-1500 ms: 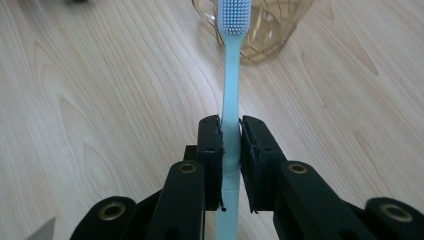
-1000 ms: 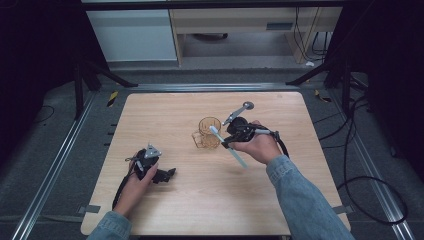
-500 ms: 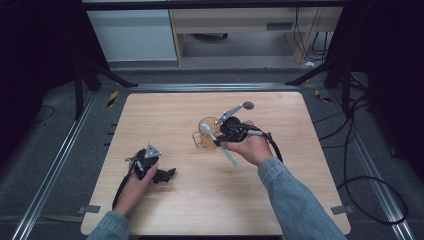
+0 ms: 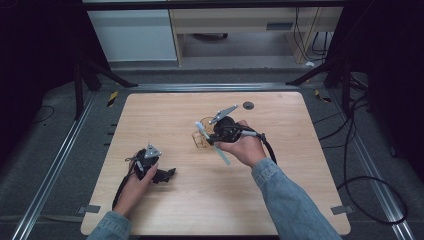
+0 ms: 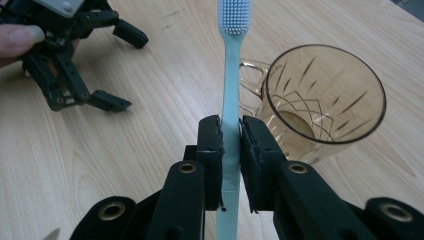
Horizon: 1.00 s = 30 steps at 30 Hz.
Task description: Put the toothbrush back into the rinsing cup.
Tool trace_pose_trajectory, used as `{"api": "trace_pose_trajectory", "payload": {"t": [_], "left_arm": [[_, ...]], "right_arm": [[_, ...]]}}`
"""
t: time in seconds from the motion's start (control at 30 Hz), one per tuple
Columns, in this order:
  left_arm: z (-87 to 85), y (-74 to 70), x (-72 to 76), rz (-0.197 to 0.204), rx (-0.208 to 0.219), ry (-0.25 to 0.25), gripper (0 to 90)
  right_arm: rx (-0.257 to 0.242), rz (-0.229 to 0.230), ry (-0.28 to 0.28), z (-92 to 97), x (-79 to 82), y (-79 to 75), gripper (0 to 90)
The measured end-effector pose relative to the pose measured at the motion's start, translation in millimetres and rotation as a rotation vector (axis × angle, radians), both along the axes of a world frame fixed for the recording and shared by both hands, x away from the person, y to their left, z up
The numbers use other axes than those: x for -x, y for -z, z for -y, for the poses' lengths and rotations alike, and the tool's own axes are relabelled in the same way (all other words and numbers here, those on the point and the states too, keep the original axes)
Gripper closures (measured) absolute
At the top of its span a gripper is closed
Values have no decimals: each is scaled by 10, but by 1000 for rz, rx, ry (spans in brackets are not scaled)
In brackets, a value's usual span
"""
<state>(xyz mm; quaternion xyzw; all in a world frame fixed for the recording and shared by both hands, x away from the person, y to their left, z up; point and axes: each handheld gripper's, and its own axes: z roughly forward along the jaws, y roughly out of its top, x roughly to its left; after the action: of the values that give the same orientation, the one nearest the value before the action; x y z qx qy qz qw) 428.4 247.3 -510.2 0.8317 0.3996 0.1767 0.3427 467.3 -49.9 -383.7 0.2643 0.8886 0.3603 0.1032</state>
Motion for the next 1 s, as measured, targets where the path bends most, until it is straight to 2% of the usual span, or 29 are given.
{"api": "trace_pose_trajectory", "payload": {"t": [0.4,0.73,1.0], "left_arm": [[0,0,0,0,0,0,0],[1,1,0,1,1,-1,0],[1,1,0,1,2,-2,0]], "right_arm": [[-41,15,3,-128,10,-3,793],[-79,55,30,-171,20,-17,793],[-96,69,17,-200,38,-13,791]]}}
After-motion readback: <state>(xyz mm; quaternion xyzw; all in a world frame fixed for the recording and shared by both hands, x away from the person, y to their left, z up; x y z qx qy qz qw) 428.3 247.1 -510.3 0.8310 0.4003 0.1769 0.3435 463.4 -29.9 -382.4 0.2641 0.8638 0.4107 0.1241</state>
